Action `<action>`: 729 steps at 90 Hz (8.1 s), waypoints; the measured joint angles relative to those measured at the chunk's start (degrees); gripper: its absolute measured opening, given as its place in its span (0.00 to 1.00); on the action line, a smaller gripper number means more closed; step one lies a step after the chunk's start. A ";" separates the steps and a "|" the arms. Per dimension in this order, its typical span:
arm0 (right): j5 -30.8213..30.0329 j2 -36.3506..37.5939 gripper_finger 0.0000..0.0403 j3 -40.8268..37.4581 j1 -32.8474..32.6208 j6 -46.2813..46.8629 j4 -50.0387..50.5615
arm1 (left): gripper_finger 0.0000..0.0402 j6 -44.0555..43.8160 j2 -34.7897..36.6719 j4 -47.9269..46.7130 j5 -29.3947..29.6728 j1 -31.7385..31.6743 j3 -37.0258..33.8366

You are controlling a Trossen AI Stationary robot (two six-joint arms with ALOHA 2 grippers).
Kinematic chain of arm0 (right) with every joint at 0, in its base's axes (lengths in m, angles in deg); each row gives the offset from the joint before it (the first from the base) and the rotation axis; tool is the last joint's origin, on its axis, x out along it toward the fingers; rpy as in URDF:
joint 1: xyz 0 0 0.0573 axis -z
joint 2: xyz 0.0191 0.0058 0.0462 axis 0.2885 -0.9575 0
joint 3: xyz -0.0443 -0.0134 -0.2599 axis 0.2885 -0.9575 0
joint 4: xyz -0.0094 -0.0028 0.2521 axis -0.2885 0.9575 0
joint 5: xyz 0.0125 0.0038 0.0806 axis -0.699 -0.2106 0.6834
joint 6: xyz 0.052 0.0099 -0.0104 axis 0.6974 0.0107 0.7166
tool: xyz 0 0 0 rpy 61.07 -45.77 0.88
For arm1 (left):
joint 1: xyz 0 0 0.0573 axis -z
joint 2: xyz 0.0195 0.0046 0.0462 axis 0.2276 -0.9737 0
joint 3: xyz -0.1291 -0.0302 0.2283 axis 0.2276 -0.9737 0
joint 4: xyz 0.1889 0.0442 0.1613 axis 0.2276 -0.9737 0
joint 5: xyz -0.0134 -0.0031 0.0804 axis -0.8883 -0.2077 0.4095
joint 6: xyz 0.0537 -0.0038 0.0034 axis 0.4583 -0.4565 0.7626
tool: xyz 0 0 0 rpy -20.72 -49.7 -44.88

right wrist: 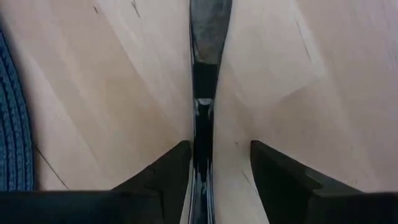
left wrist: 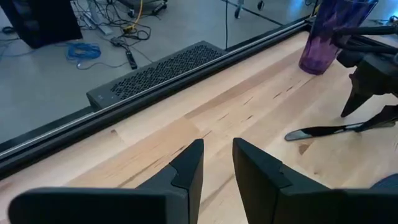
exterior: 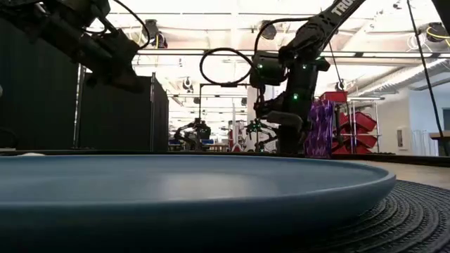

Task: Set table place
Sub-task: Put the black knife to the right of the dark blue placemat, then put the black spoon to the right of the black knife

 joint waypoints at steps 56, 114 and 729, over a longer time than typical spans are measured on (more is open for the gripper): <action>1.52 -0.14 0.03 0.05 -2.03 7.50 6.70 | 0.18 0.24 0.00 0.00 0.00 -0.02 0.00; 3.21 1.87 0.03 -0.45 -15.65 34.07 14.30 | 0.18 0.17 0.00 0.00 -2.34 -0.02 0.00; -27.41 4.00 0.18 23.13 -51.79 74.91 32.51 | 0.18 7.28 0.00 4.56 -12.33 -0.02 0.02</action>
